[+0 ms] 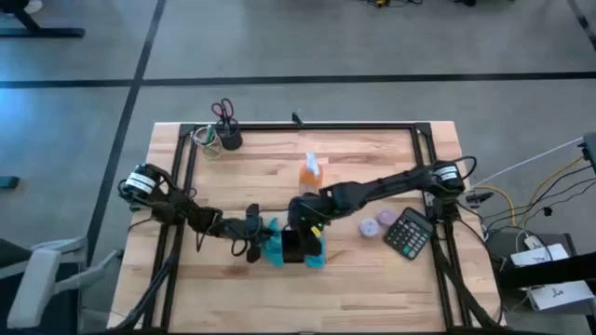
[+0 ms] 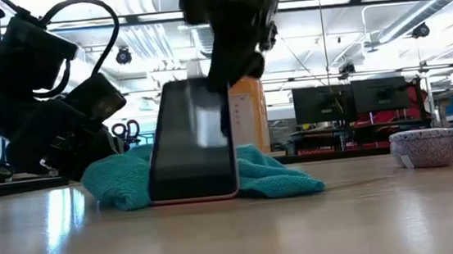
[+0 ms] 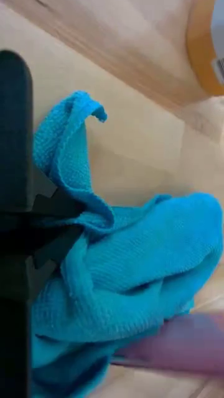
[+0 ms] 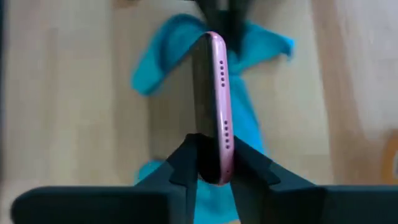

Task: Apply microfiber cloth
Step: Wipe the front and back of the cellphone using the blue microfiber cloth

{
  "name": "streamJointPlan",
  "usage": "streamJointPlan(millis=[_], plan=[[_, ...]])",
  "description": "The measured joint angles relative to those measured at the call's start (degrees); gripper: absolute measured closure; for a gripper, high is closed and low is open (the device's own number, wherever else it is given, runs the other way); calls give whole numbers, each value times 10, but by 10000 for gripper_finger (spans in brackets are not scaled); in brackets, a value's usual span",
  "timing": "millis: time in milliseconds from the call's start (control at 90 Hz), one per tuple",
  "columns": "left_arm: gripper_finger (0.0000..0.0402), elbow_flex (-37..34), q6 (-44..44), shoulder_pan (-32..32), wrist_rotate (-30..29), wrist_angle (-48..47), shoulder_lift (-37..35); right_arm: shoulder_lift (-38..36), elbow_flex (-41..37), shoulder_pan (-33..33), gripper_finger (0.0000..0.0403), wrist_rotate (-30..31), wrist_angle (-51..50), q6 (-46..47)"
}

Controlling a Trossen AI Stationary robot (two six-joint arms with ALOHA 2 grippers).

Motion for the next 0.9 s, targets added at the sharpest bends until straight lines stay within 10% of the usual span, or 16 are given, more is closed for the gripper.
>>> streamJointPlan(millis=[656,900], plan=[[402,1,-7,-3,-1,-12,-1,-10,-34,46,235,102,-120,67],[402,1,-12,-5,-1,-14,-1,6,-131,122,254,107,57,117]])
